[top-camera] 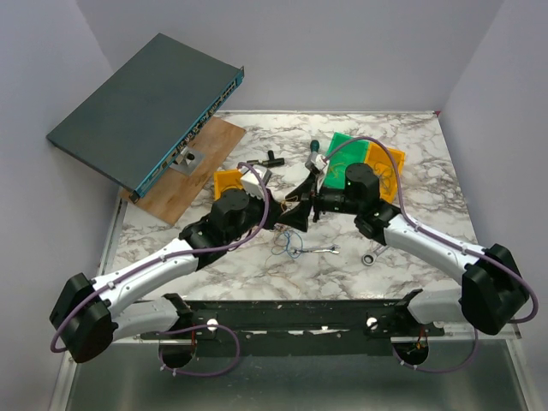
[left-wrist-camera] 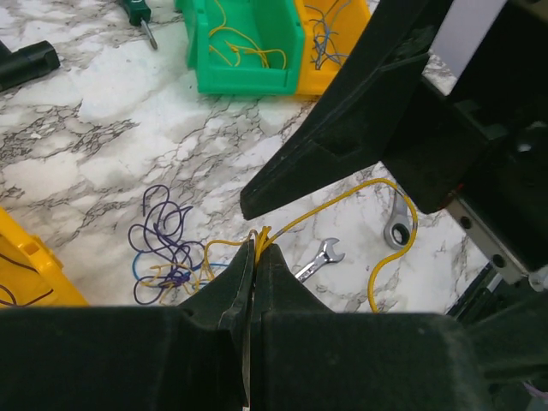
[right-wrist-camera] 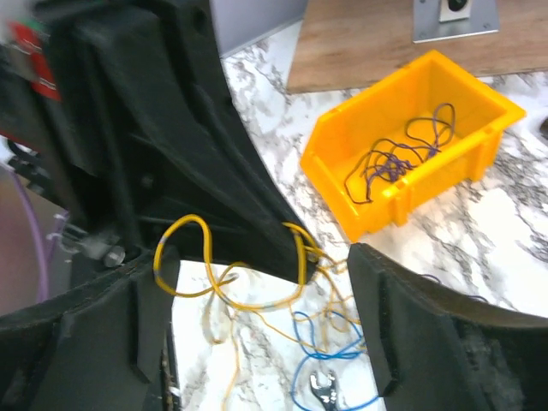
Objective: Untangle the cables
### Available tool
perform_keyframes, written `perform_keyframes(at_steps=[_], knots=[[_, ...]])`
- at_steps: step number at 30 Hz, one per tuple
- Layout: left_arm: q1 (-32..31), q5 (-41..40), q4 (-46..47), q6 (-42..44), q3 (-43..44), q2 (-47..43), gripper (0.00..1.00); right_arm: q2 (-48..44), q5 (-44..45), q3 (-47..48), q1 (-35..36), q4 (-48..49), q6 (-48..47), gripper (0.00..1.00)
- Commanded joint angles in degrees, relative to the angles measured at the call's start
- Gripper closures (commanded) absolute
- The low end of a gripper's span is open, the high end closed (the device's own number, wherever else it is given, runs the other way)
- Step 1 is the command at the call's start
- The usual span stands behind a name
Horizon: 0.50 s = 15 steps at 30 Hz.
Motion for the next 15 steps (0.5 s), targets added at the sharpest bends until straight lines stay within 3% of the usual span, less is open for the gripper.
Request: perform_keyframes(at_steps=[1, 4, 6, 9, 12, 15], knots=[[-0.31, 4.67, -0.09, -2.96, 0.70, -3.56, 1.00, 1.32, 4.05, 1.36, 0.30, -2.07, -2.55, 0.21], [-0.28, 7.17, -0.14, -4.12, 0.52, -4.91, 1.00, 2.13, 3.95, 1.15, 0.33, -1.69, -2.87, 0.39], [-0.29, 8.47, -0.28, -4.60, 0.56, -5.59, 1.00, 2.29, 3.21, 1.09, 0.35, -0.95, -2.83, 0.45], [-0.30, 11.56, 0.11, -5.31, 0.44, -6.22, 1.00, 1.80, 0.05, -0.22, 0.36, 2.43, -1.75, 0.44], [0.01, 14.42, 2.13, -6.19, -0.30, -6.98, 1.00, 1.23, -3.54, -1.01, 0.36, 4.64, -0.88, 0.34], [0.24, 16.19, 3.36, -6.80, -0.55, -7.80, 1.00, 0.72, -4.32, -0.96, 0.33, 3.71, -1.15, 0.34]])
